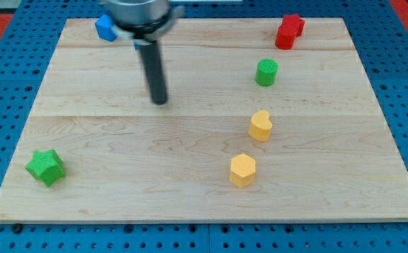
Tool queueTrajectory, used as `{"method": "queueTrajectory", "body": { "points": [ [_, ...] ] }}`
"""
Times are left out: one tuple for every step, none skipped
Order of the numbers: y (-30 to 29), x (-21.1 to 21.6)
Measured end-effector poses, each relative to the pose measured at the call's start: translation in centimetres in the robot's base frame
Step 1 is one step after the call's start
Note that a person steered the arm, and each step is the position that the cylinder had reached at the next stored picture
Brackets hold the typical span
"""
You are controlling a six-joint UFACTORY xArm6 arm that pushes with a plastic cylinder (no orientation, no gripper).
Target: Slide the green circle closer to the green star
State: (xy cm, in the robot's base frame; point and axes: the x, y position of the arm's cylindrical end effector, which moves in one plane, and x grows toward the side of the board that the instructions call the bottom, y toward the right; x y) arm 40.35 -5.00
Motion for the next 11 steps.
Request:
{"method": "queueTrajectory", "body": {
  "points": [
    [9.2,-0.7],
    [17.8,-0.9],
    [22.4,-1.6],
    [18.2,-2.9],
    [15.5,-4.5],
    [15.4,-6.3],
    [15.4,-8.3],
    [15.4,-9.8],
    [15.4,-11.3],
    [14.6,-12.8],
    [14.2,-13.7]
  ]
}}
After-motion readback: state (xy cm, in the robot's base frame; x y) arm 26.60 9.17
